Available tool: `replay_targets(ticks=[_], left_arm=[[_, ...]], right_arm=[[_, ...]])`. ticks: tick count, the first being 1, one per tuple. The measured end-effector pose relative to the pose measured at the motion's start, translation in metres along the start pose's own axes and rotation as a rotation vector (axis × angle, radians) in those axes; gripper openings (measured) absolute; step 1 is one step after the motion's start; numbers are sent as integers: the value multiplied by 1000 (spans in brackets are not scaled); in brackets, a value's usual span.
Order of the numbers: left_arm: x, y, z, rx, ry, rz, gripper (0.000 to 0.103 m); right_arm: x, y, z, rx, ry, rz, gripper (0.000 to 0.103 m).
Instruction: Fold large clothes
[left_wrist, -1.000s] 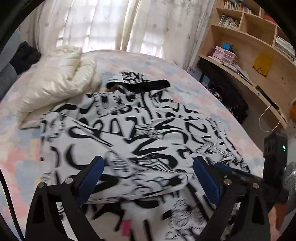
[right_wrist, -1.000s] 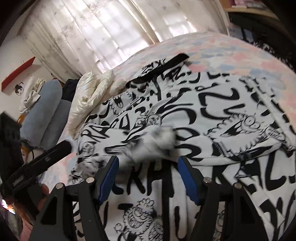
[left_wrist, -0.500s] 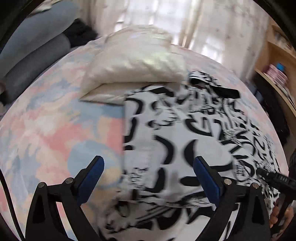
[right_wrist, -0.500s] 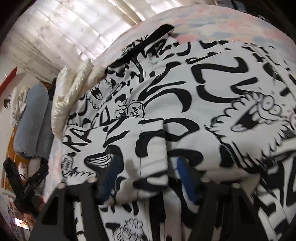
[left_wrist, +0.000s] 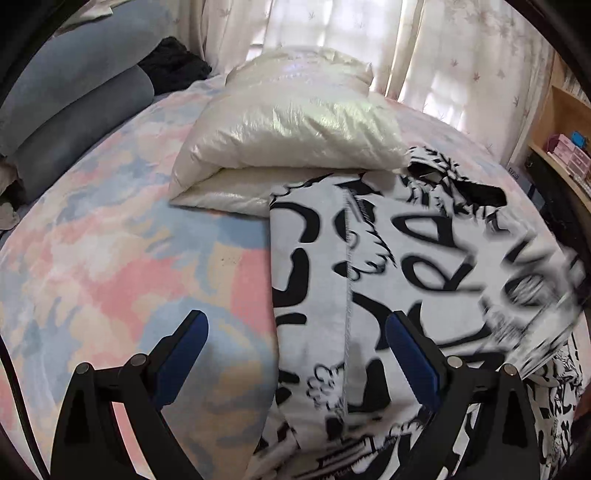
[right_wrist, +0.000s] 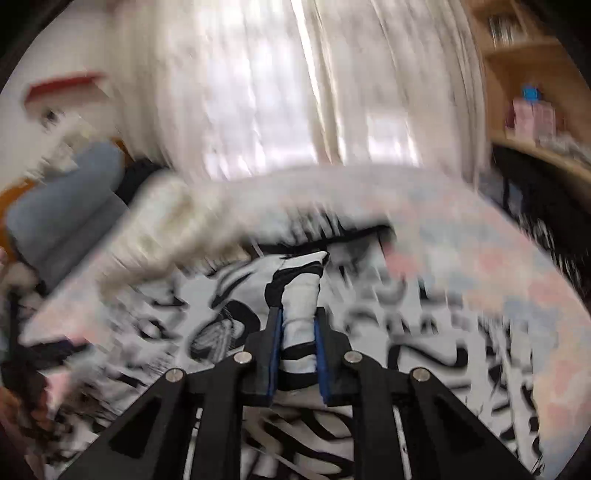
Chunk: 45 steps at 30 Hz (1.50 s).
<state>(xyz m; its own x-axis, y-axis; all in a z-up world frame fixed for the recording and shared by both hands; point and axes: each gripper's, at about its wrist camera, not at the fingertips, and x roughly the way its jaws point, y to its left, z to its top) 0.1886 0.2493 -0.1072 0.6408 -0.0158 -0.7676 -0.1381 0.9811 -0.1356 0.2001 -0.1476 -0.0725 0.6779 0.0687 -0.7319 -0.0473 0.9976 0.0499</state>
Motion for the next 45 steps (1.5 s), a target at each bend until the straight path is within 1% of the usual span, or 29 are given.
replay_targets(ticks=[2,3,4,5,6,8,9,13,14,15,18,19,20,21,23,24,26,27,29,30,31,32,33,34,36,38,41,43,45], left_arm=[[14,3,5,-6,33,2,96],[22,4,9,-9,53,2,96],[29,7,13,-13,69,4,96],[37,9,17,-15,86,-3,96],[42,11,19,-16,101,-9,96],[60,17,26,-36,157,-44,96],[69,19,30,-50,184,-74,96],[104,27,39,-100,286,-177,96],[114,28,41,-106,312,-193,100],[120,28,43,-109,323,-203,102],[127,23,49,-103,325,-198,102],[127,21,50,-101,314,-191,99],[123,18,51,-93,287,-186,79],[118,14,53,-79,255,-182,46],[106,6,55,-65,218,-155,29],[95,2,55,-58,172,-125,16],[73,-8,55,-7,69,-43,7],[61,-15,55,33,-3,10,7],[57,-21,53,83,-58,59,7],[65,-22,52,97,-38,82,9],[75,-22,51,108,-5,102,10],[82,-23,48,111,15,124,15],[83,-24,47,110,16,142,23],[82,-26,47,107,12,167,28],[72,-32,47,100,-12,211,53],[53,-35,43,115,-59,199,63],[18,-41,32,152,-133,169,63],[-2,-47,25,165,-142,122,63],[-15,-54,17,146,-116,50,63]], right_arm=[[45,-17,-18,61,189,-30,23],[60,-29,-27,120,263,-6,24],[61,-41,-33,194,269,50,26],[56,-50,-35,247,249,97,32],[52,-53,-35,266,239,117,36],[42,-60,-33,285,203,142,52],[39,-61,-33,281,193,151,54],[40,-58,-23,258,191,182,55],[44,-58,-22,258,194,190,55],[46,-56,-20,259,195,193,55],[55,-56,-20,264,203,198,55],[61,-55,-21,270,212,203,55],[65,-54,-21,273,218,209,55],[68,-51,-22,272,223,217,55],[71,-44,-23,248,222,215,55],[71,-39,-23,225,217,212,55],[65,-26,-20,173,176,208,45],[62,-21,-18,148,149,193,44],[62,-15,-17,107,119,125,43],[73,-14,-19,94,156,69,43],[82,-15,-22,94,193,47,43],[87,-17,-24,108,216,53,43],[84,-20,-23,129,211,60,43],[80,-21,-21,141,224,57,44],[70,-25,-20,163,233,63,44],[53,-29,-21,164,208,70,44],[31,-28,-25,145,168,59,44],[20,-23,-27,141,147,74,44],[14,-11,-25,124,140,96,44]])
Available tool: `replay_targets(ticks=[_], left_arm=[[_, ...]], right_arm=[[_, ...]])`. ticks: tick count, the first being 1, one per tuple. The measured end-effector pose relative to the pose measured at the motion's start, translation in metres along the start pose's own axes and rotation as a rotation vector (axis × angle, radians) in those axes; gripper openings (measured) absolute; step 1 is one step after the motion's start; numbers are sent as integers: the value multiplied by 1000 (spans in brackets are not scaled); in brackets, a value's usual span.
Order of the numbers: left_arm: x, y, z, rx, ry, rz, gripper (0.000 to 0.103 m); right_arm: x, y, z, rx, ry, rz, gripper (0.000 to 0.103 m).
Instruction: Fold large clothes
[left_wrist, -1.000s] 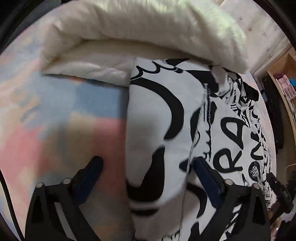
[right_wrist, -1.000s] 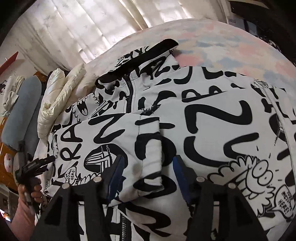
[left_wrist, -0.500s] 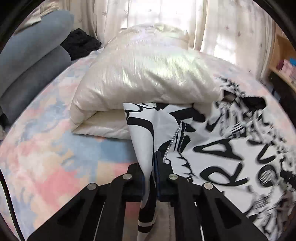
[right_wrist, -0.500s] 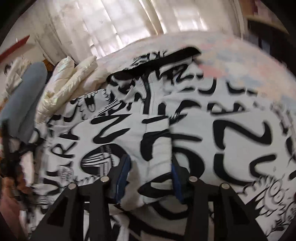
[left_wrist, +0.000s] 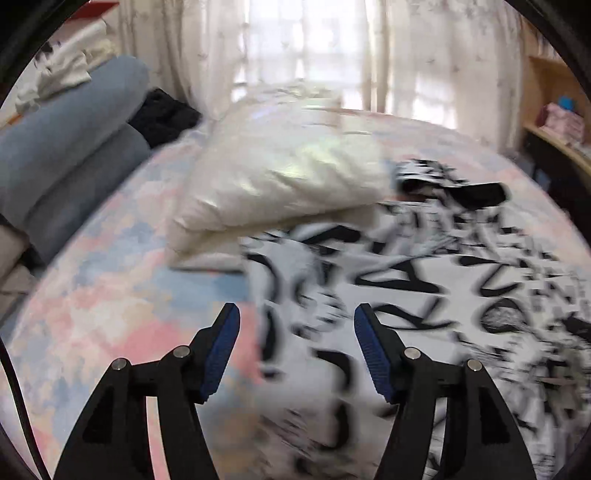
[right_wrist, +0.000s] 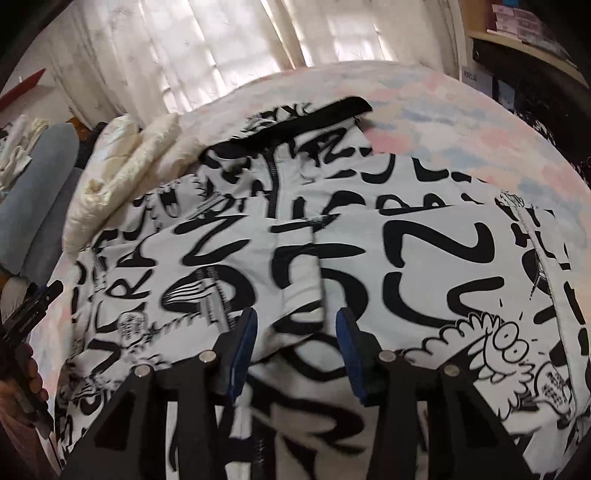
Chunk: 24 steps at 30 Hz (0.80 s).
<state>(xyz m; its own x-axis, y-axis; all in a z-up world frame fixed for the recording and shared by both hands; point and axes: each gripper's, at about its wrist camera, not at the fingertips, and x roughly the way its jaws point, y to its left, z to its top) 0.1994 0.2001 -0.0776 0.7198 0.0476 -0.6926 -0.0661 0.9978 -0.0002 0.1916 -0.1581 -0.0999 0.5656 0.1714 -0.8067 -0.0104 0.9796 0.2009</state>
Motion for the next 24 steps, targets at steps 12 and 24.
replay_targets(ticks=[12,24], left_arm=[[47,-66,-67,-21,203,4,50],[48,-49,-72,-42,223,10,59]], right_arm=[[49,69,-18,-90,79,102,45],[30,7,-14,-38,16,-39,41]])
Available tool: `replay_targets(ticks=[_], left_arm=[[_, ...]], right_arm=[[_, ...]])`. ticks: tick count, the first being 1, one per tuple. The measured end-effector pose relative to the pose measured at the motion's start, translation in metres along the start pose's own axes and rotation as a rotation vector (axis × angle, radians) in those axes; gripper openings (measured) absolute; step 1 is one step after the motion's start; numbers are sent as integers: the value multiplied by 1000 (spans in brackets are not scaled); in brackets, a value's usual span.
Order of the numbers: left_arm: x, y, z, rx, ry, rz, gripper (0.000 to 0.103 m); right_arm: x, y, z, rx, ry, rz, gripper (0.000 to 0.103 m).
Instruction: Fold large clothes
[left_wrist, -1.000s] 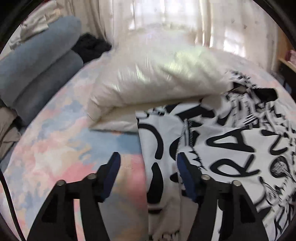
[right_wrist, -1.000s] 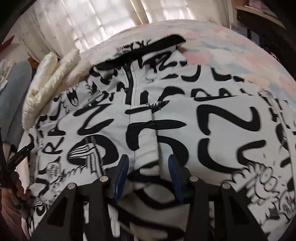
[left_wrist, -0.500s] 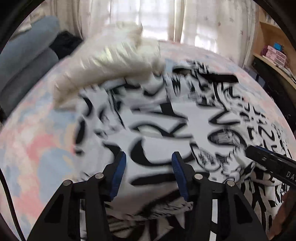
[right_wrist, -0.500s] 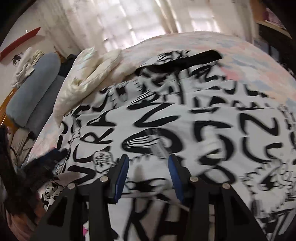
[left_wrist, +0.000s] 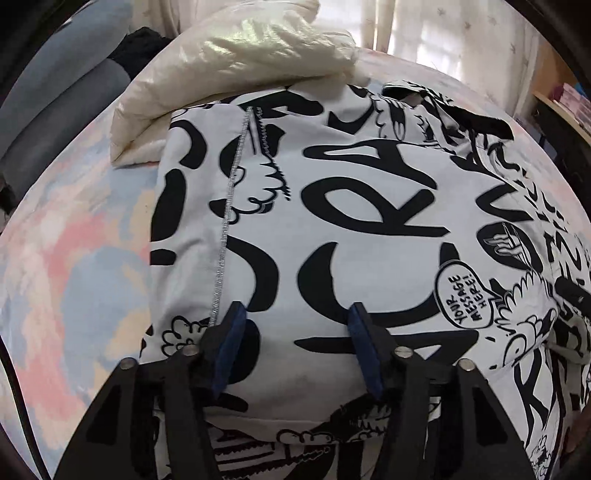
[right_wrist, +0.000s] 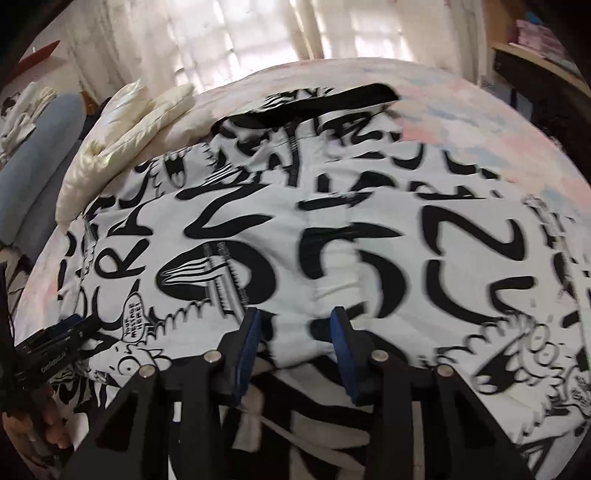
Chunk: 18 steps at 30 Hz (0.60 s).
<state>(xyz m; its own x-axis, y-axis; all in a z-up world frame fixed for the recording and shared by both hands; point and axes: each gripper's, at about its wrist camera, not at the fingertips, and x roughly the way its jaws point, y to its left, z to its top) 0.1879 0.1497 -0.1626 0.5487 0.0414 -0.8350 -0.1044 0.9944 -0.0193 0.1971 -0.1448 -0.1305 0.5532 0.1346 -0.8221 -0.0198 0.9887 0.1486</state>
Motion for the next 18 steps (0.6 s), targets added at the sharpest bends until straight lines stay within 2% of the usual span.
replay_targets(ticks=[3,7,11,18], left_arm=[[-3,-2,2,5,5,-2,65],[-17,-5,1,11,9,-8,66],[-43,-3,-5,-2,-18,-9,77],[-96,5,-19,-40,-65,-21,78]], right_arm=[[-6,-9,-3,47,13,25,41],[-13,-15,-8,95,28,63,41],[-32,-15,-15,128,8,107,41],[-77,-10,-31,156,-52,152,47]])
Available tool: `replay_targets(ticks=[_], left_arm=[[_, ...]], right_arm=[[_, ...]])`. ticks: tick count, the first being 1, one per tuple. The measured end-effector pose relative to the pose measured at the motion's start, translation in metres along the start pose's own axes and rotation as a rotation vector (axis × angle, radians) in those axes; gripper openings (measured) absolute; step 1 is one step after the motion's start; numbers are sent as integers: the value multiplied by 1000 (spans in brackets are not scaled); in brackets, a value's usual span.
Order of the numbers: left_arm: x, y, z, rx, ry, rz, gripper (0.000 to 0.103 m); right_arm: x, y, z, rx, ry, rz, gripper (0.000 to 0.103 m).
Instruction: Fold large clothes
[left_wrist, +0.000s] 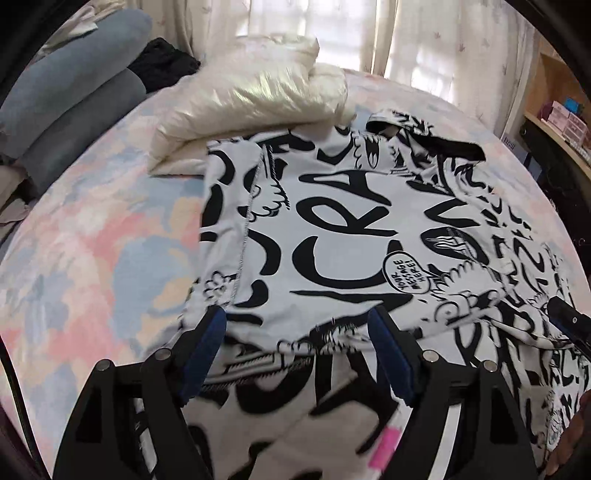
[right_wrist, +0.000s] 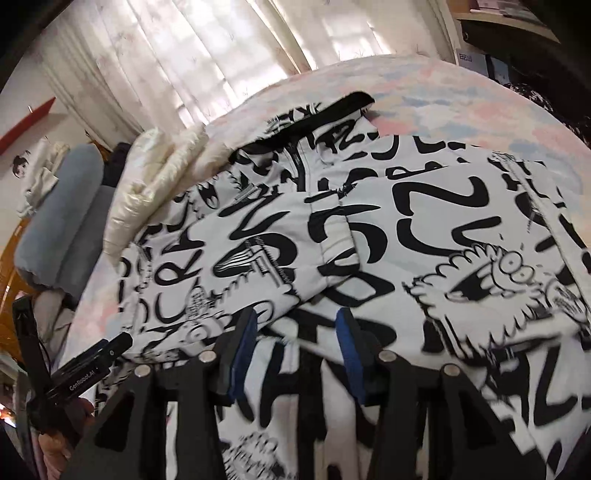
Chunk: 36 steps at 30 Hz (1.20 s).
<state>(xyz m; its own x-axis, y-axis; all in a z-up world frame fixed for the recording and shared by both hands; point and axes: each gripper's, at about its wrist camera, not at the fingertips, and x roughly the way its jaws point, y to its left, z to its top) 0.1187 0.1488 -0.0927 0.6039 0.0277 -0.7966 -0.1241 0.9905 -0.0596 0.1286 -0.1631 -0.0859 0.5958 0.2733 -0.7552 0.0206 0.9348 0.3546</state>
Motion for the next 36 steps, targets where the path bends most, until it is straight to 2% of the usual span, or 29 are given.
replay_targets(ticks=[6,10,18,28,32,36], left_arm=[[-50,5,-12,0,-59,22,80],[-79,8,-24,6,-83,26,80],[-119,20,-51,-7,-113,40,81],[-138,30,-81,-10,-107,50,82],[-143,35,-88,-12,-103,54,82],[-144,43,-94,-8,-88,65,83]], right_arm=[[-42,9,-11,-20,-48,17,48],[-73,13,-20,-35,-96,20,58],[-116,17,-41,-64,-144,20,61],[-146,8,-73,-85,-157,3,62],[-153,5,-80,-91,-160,-7,69],[-158,2,-84,-111,-157,-27,71]])
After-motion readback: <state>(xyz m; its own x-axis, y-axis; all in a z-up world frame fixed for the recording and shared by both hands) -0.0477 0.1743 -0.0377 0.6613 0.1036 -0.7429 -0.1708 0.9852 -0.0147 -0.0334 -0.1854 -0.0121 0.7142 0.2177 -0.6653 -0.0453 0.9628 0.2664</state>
